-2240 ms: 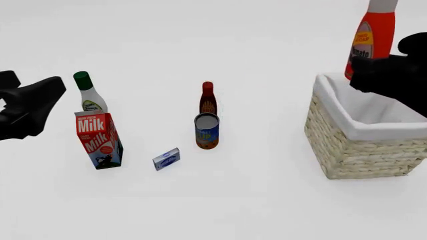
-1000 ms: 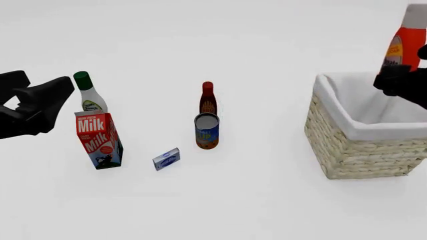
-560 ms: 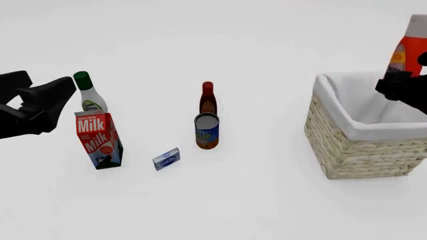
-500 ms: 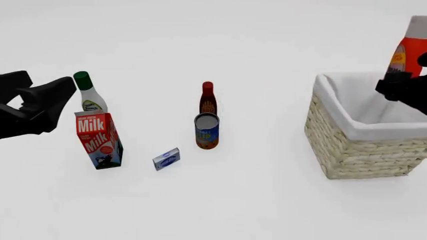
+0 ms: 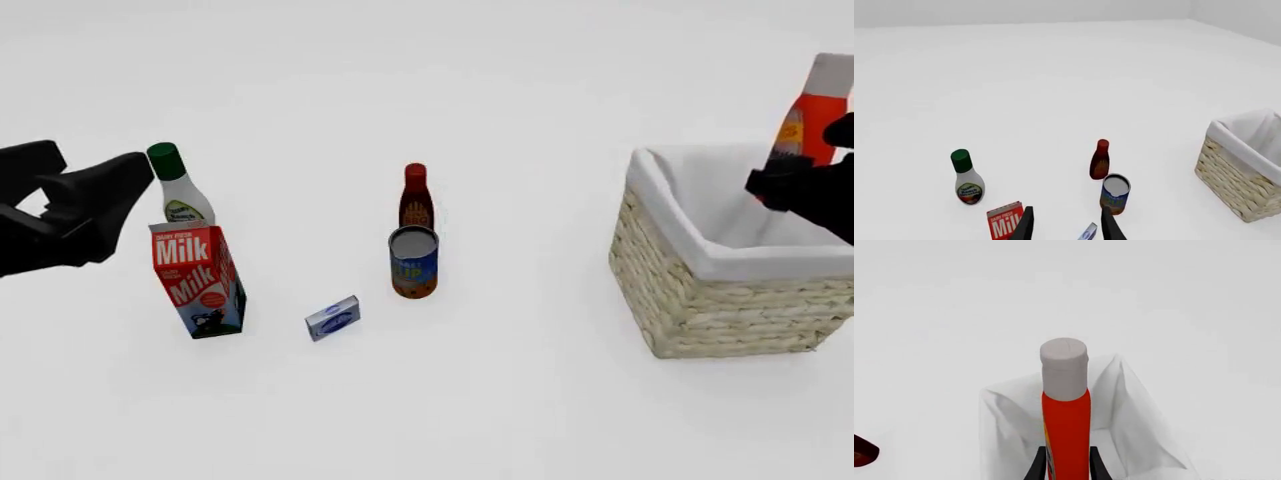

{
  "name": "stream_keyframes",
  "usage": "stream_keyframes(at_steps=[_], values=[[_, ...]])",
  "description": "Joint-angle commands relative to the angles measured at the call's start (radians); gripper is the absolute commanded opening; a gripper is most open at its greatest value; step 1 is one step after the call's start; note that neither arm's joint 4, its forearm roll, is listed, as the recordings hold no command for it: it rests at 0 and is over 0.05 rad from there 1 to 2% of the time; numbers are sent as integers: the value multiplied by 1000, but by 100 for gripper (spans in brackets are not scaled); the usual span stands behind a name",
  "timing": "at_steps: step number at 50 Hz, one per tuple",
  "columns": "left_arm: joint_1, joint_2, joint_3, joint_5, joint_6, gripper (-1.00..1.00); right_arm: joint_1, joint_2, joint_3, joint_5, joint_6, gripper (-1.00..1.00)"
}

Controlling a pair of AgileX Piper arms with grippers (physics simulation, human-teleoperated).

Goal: Pick the ketchup and place it in the basket.

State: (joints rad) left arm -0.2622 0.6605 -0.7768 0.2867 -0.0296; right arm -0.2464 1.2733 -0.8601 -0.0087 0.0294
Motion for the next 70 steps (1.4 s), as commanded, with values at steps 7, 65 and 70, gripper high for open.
stream_keyframes(at_steps=[7, 65, 70], values=[[-2, 1, -9, 3, -1, 100, -6, 63, 17, -51, 31, -100], [10, -23, 0, 14, -20, 100, -24, 181, 35, -121, 49, 100], [8, -27, 0, 16, -21, 100, -21, 167, 31, -112, 47, 100]])
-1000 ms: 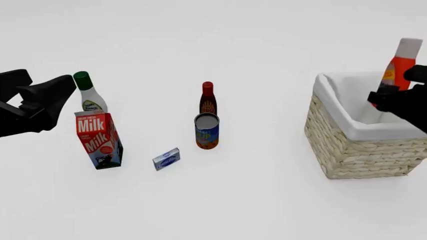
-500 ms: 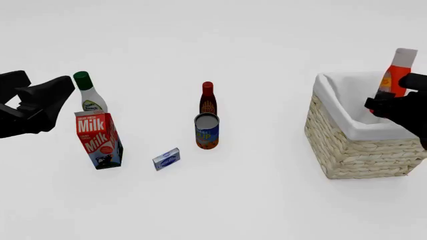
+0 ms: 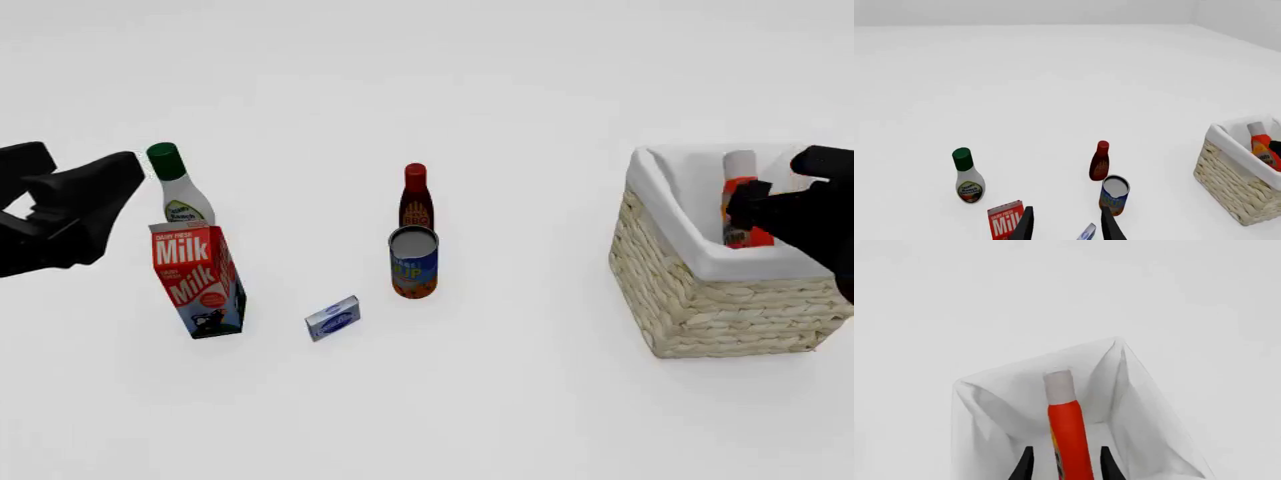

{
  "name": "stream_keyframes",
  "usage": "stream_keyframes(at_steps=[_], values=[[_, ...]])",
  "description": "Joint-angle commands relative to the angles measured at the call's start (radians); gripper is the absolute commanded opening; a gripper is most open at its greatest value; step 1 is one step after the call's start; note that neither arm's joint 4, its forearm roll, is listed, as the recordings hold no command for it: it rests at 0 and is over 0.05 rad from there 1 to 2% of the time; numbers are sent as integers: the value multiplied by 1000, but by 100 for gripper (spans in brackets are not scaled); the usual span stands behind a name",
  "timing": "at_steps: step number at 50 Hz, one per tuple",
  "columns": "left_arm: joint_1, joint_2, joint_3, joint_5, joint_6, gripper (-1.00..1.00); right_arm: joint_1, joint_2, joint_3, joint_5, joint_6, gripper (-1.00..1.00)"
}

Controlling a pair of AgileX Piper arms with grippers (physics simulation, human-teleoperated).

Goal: Pick the ketchup and place it in the basket.

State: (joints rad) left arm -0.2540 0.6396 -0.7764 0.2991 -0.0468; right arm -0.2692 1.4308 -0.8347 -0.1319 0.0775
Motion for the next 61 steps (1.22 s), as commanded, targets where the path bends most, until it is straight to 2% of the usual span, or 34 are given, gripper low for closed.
stream_keyframes(at_steps=[1, 10, 14, 38, 51, 61], values=[[0, -6, 0, 3, -4, 100, 2, 7, 5, 12, -1, 100], [-7, -6, -2, 2, -4, 100, 9, -52, -5, 37, -16, 100], [-7, -5, -9, 6, -5, 100, 12, -97, -25, 66, -38, 100], [-14, -37, -24, 33, -16, 100, 111, -294, -122, 235, -79, 100], [-16, -43, -6, 23, -27, 100, 137, -354, -113, 250, -112, 100], [-15, -33, 9, 1, -34, 100, 171, -450, -94, 259, -160, 100]])
